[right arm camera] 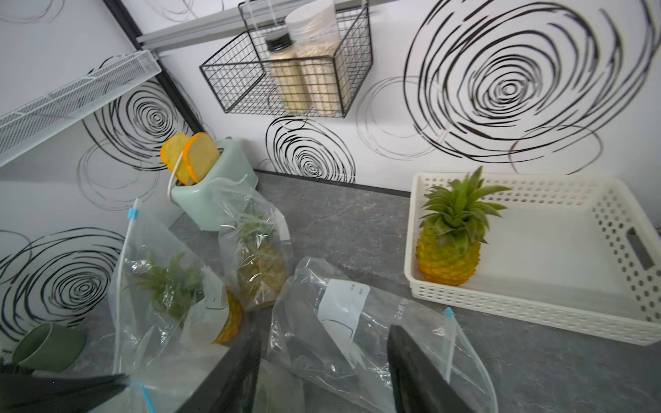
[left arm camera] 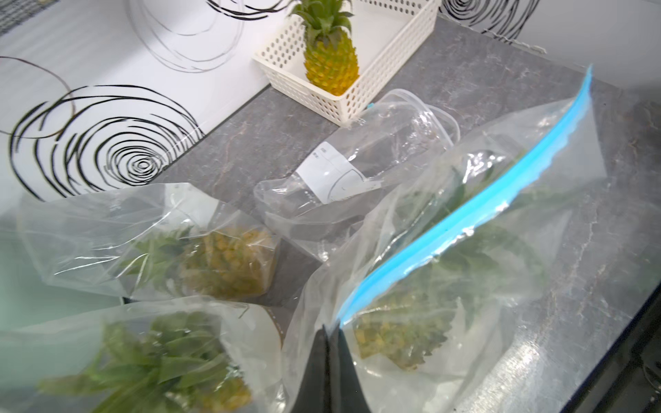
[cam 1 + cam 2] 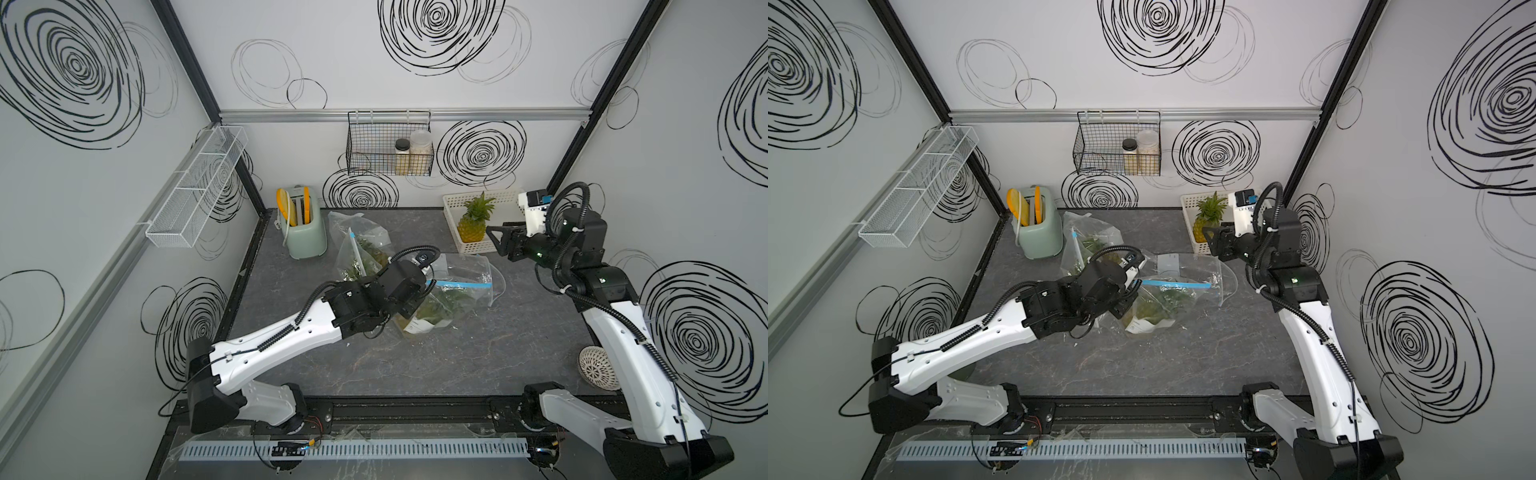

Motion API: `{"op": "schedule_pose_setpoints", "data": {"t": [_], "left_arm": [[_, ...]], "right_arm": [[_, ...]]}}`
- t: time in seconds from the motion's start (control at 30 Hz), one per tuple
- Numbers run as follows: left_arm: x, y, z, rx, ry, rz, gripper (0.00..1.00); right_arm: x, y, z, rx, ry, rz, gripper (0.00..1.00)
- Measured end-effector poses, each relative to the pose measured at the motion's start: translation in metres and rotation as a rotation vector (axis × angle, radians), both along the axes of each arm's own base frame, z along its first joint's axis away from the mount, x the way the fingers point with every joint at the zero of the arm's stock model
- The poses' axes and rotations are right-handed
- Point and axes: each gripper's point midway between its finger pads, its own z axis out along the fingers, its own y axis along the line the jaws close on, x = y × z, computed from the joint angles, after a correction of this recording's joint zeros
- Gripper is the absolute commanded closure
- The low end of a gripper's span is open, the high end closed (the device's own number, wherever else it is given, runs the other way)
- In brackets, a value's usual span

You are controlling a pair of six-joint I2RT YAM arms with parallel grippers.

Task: Open the zip-top bag and take out the pineapple
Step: Adjust the zipper food storage bag at the center of the board.

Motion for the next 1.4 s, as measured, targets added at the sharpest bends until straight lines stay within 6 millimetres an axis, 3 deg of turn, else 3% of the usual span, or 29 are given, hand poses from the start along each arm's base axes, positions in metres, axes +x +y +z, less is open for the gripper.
{"op": "schedule_pose_setpoints", "data": {"t": [0.13, 0.53, 0.77, 0.93, 1.2, 1.33, 1.4], "left_arm": [[-0.002, 0.020, 0.005, 0.003, -0.009, 0.029, 1.00], [-0.023, 0.051, -0.004, 0.030, 0.019, 0.032, 1.00], [-0.031, 0.062, 0.001, 0.014, 0.023, 0.033, 0.68], [-0.036, 0.065, 0.010, -0.022, 0.015, 0.024, 0.49], [-0.052, 0.074, 0.034, -0.109, 0.015, -0.004, 0.41], [-0.071, 0.093, 0.044, -0.200, 0.011, -0.012, 0.41], [-0.080, 0.103, 0.040, -0.232, 0.017, -0.015, 0.41]], "right_arm": [[-0.007, 0.025, -0.006, -0.013, 0.016, 0.067, 0.40], [-0.034, 0.072, -0.025, -0.043, 0.060, 0.218, 0.37], [-0.052, 0.096, -0.030, -0.083, 0.069, 0.303, 0.37], [-0.071, 0.124, -0.021, -0.141, 0.039, 0.397, 0.36], [-0.108, 0.165, -0.018, -0.282, -0.019, 0.559, 0.34], [-0.111, 0.176, -0.025, -0.338, -0.021, 0.593, 0.34], [-0.109, 0.177, -0.029, -0.357, -0.014, 0.594, 0.34]]}}
